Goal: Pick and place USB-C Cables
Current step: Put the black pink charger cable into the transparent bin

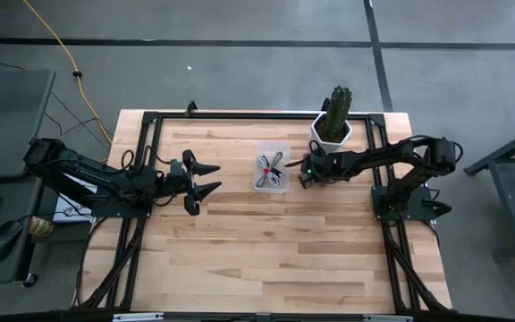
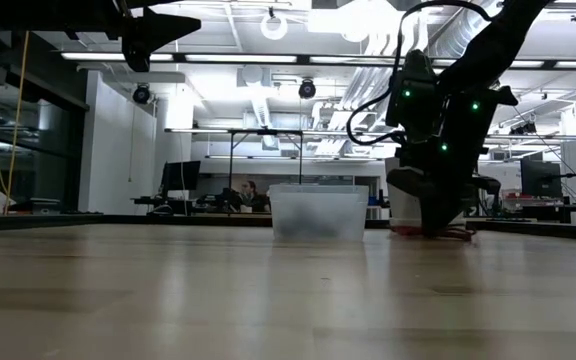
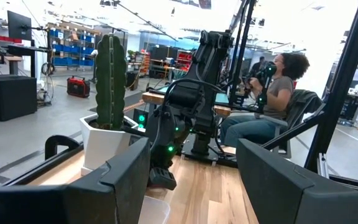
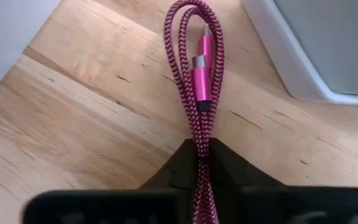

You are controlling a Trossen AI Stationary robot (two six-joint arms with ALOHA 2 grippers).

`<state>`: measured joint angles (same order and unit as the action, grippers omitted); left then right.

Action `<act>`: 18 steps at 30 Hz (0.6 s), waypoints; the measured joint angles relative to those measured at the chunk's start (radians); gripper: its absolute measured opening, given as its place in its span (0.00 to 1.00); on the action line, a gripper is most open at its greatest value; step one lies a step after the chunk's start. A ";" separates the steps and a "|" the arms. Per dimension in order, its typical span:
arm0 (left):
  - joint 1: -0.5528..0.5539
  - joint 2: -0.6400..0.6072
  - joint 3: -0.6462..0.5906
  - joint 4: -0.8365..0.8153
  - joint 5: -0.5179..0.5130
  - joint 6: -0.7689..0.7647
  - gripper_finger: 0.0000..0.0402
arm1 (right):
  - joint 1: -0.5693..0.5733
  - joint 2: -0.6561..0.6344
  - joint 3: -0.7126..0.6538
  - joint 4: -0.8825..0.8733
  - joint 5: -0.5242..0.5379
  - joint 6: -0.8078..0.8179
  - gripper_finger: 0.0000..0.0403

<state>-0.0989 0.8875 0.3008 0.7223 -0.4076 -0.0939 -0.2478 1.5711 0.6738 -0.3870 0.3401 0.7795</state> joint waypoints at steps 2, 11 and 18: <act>0.000 0.000 0.000 0.000 0.000 0.000 0.55 | 0.000 0.000 0.000 -0.001 0.001 -0.004 0.03; 0.000 0.000 0.000 0.000 0.000 0.000 0.55 | 0.000 0.000 -0.001 -0.002 -0.002 -0.021 0.04; 0.000 0.000 0.000 0.000 0.000 0.000 0.55 | 0.000 -0.007 -0.002 -0.003 -0.002 -0.069 0.01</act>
<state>-0.0988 0.8875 0.3008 0.7223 -0.4076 -0.0937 -0.2478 1.5636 0.6720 -0.3897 0.3382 0.7104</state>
